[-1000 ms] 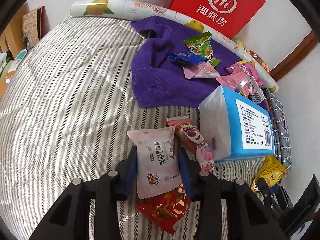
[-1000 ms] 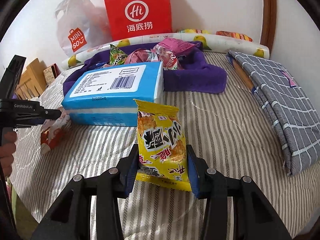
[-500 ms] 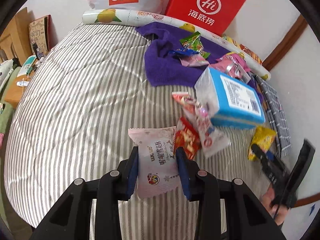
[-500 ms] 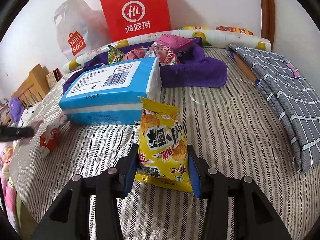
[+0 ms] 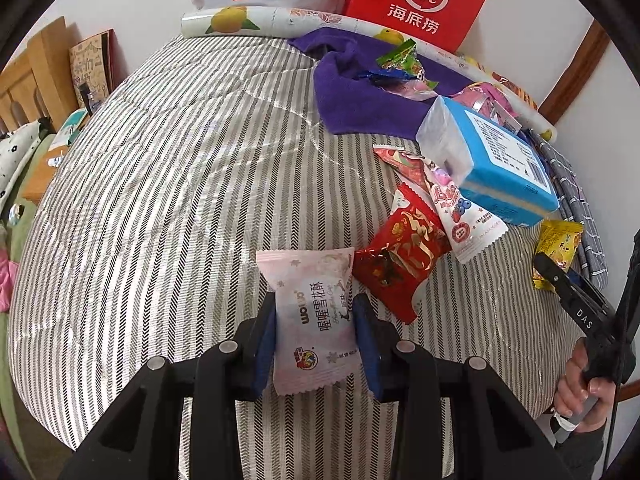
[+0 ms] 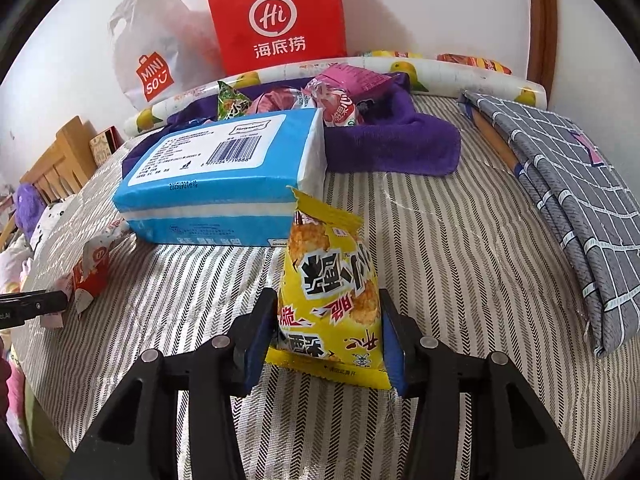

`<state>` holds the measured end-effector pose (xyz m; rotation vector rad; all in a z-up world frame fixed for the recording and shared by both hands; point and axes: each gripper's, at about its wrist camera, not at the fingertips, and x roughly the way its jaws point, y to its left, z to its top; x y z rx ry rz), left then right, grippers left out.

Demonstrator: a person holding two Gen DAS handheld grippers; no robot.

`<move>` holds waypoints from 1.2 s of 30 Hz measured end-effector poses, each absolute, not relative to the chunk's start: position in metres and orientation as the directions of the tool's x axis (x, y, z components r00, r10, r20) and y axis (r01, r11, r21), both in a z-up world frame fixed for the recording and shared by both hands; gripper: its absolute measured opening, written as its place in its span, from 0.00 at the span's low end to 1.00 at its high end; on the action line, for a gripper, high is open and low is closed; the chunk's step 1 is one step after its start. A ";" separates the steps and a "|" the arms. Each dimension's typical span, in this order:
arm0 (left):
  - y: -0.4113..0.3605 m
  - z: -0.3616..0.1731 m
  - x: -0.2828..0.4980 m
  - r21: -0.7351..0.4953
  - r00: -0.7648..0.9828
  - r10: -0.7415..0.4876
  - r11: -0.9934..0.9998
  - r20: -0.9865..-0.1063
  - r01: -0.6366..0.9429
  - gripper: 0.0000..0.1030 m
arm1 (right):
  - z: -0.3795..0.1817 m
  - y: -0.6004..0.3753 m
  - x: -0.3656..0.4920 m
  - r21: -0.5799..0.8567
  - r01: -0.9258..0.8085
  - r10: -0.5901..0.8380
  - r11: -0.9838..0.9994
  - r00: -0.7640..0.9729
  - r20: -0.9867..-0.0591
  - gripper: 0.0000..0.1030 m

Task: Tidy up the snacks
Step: 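Carry the white packet with the left gripper while the right carries the chip bag to the towel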

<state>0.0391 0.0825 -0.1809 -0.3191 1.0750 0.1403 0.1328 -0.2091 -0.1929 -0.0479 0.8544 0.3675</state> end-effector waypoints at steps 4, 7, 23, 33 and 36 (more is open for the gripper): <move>0.088 -0.180 0.039 -0.238 0.476 -0.088 0.934 -0.875 -0.265 0.34 | -0.193 -0.210 0.133 0.111 -0.334 0.301 0.936 0.598 -0.742 0.47; 0.091 -0.177 0.038 -0.249 0.476 -0.099 0.932 -0.874 -0.263 0.33 | -0.192 -0.211 0.132 0.114 -0.335 0.306 0.935 0.603 -0.737 0.46; 0.084 -0.131 0.062 -0.247 0.538 -0.110 0.950 -0.835 -0.189 0.33 | -0.128 -0.205 0.114 0.069 -0.367 0.316 0.928 0.674 -0.668 0.42; 0.080 -0.086 0.121 -0.263 0.604 -0.127 0.954 -0.787 -0.142 0.33 | -0.065 -0.199 0.165 0.133 -0.372 0.371 0.919 0.698 -0.612 0.42; 0.082 -0.079 0.141 -0.265 0.623 -0.126 0.955 -0.772 -0.136 0.33 | -0.056 -0.194 0.187 0.113 -0.368 0.358 0.923 0.713 -0.603 0.42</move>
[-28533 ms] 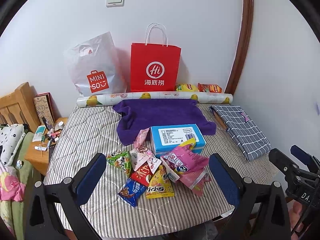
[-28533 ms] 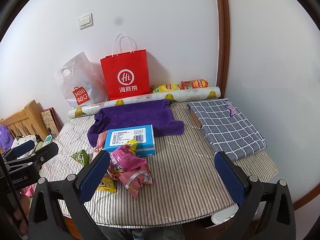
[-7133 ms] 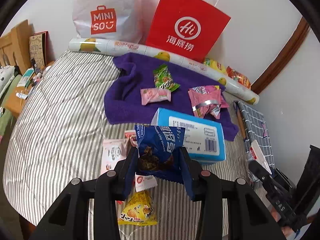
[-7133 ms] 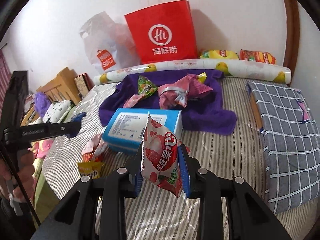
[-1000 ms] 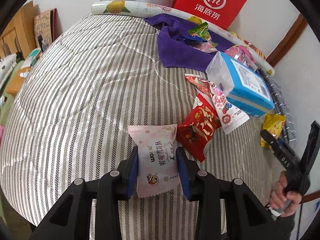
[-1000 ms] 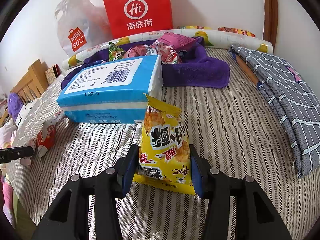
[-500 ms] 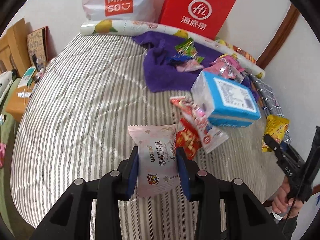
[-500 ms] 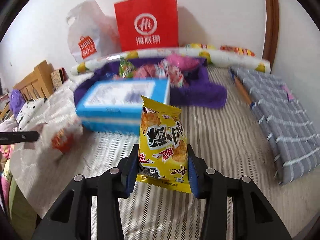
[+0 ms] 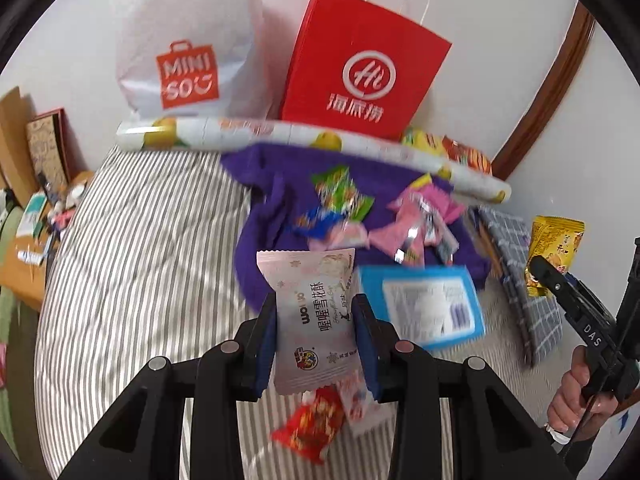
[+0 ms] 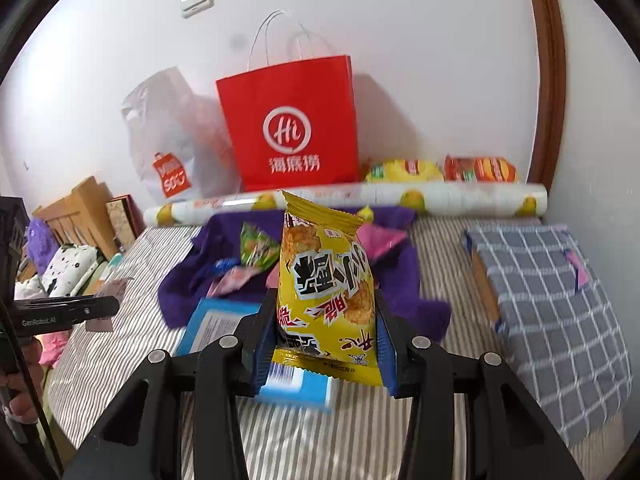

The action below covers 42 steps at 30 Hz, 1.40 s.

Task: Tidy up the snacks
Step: 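Carry the white packet with the left gripper while the right carries the chip bag to the towel, then lower both packets onto the purple towel and open both grippers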

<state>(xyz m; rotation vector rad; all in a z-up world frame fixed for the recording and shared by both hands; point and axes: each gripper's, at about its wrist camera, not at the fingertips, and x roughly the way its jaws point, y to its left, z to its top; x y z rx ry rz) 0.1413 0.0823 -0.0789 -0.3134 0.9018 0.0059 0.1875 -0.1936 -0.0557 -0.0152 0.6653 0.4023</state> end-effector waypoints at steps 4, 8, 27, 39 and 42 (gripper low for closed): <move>0.087 -0.077 0.170 -0.287 0.637 -0.137 0.948 -0.759 -0.138 0.33 | -0.054 -0.186 0.222 0.075 -0.353 0.323 0.933 0.726 -0.606 0.42; 0.087 -0.079 0.196 -0.300 0.640 -0.147 0.944 -0.754 -0.136 0.33 | -0.063 -0.183 0.255 0.093 -0.350 0.328 0.932 0.706 -0.628 0.42; 0.091 -0.146 0.290 -0.327 0.599 -0.156 0.927 -0.785 -0.186 0.33 | -0.143 -0.185 0.329 0.080 -0.355 0.306 0.931 0.643 -0.702 0.42; 0.087 -0.162 0.295 -0.313 0.584 -0.150 0.931 -0.798 -0.189 0.33 | -0.152 -0.176 0.324 0.007 -0.340 0.245 0.940 0.663 -0.708 0.42; 0.087 -0.162 0.297 -0.326 0.584 -0.161 0.926 -0.796 -0.190 0.33 | -0.152 -0.175 0.322 -0.007 -0.339 0.236 0.941 0.669 -0.705 0.42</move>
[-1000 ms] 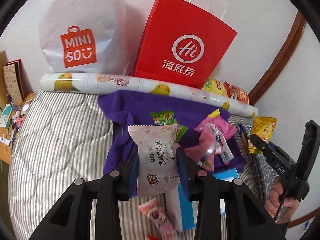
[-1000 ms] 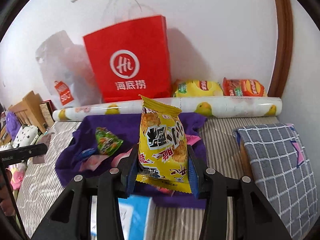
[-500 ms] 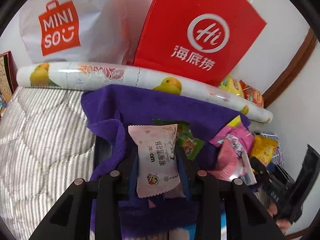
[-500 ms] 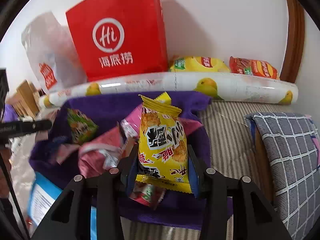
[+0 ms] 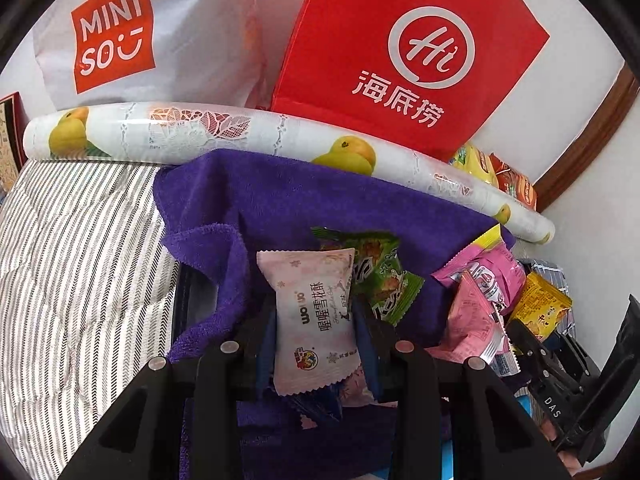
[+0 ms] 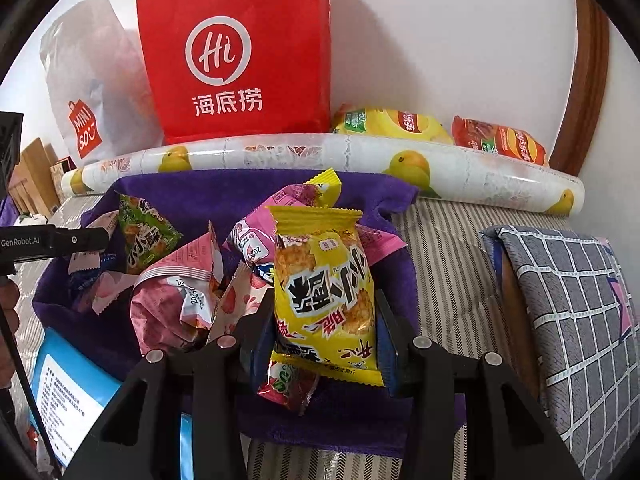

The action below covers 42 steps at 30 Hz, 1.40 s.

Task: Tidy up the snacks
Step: 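Lower both packets onto the purple towel and open both grippers, then grasp the pink strawberry-bear stick packet with the right gripper while the left returns to the pile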

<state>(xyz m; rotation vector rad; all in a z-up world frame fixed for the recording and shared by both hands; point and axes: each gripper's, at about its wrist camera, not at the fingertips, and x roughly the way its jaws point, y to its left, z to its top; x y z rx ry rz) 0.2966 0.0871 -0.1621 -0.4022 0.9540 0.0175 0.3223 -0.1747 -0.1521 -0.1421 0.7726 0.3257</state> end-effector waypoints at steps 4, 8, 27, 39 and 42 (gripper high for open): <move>0.090 -0.161 0.294 -0.349 0.588 -0.177 0.917 -0.789 -0.192 0.33 | -0.152 -0.172 0.321 -0.039 -0.337 0.215 0.941 0.682 -0.699 0.44; 0.093 -0.162 0.293 -0.362 0.588 -0.186 0.911 -0.787 -0.196 0.34 | -0.151 -0.170 0.318 -0.064 -0.339 0.204 0.939 0.695 -0.690 0.49; 0.083 -0.153 0.290 -0.427 0.599 -0.271 0.895 -0.754 -0.132 0.56 | -0.132 -0.168 0.300 -0.003 -0.406 0.325 0.914 0.736 -0.594 0.83; 0.087 -0.129 0.264 -0.420 0.615 -0.274 0.902 -0.739 -0.103 0.57 | -0.096 -0.176 0.264 0.117 -0.381 0.379 0.917 0.742 -0.553 0.71; 0.093 -0.126 0.248 -0.403 0.613 -0.249 0.907 -0.750 -0.125 0.57 | -0.086 -0.166 0.243 0.106 -0.387 0.371 0.916 0.718 -0.589 0.67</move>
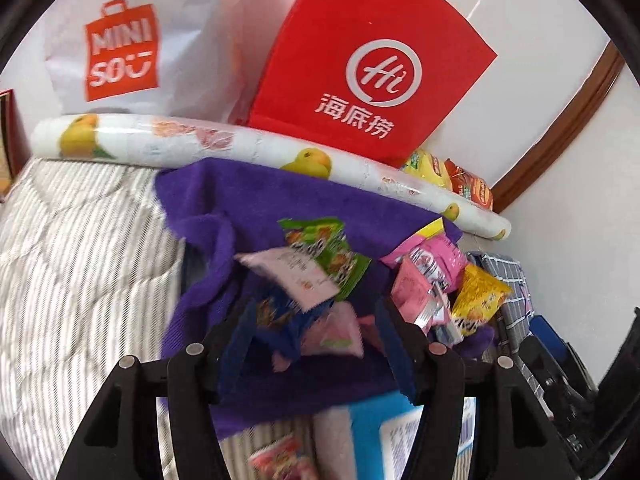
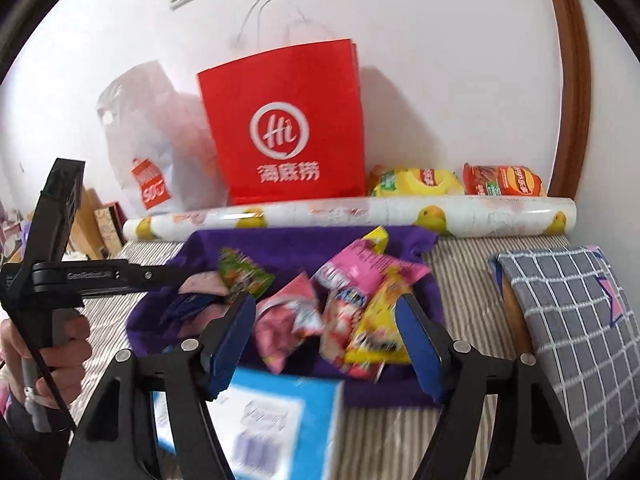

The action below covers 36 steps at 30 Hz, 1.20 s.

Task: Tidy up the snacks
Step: 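Grasp the pink strawberry-bear stick packet with the right gripper while the left returns to the pile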

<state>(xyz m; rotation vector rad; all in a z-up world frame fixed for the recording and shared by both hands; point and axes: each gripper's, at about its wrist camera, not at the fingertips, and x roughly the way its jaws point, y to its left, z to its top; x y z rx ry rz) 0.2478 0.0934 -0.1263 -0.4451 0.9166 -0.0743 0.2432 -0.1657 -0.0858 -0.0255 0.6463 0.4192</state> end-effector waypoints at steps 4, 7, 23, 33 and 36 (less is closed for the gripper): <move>0.102 -0.127 0.225 -0.350 0.594 -0.191 0.922 -0.782 -0.164 0.57 | -0.084 -0.149 0.216 0.127 -0.423 0.403 0.897 0.665 -0.629 0.56; 0.111 -0.130 0.201 -0.307 0.589 -0.138 0.932 -0.796 -0.196 0.57 | -0.091 -0.132 0.192 0.173 -0.458 0.449 0.872 0.605 -0.658 0.46; 0.144 -0.151 0.117 -0.267 0.560 -0.079 0.928 -0.824 -0.262 0.57 | -0.157 -0.068 0.131 0.214 -0.519 0.455 0.827 0.396 -0.797 0.43; 0.154 -0.153 0.095 -0.275 0.555 -0.072 0.916 -0.829 -0.291 0.57 | -0.181 -0.057 0.141 0.266 -0.504 0.467 0.822 0.329 -0.821 0.13; 0.149 -0.150 0.091 -0.253 0.550 -0.057 0.924 -0.833 -0.288 0.57 | -0.170 -0.060 0.129 0.250 -0.529 0.480 0.811 0.358 -0.801 0.13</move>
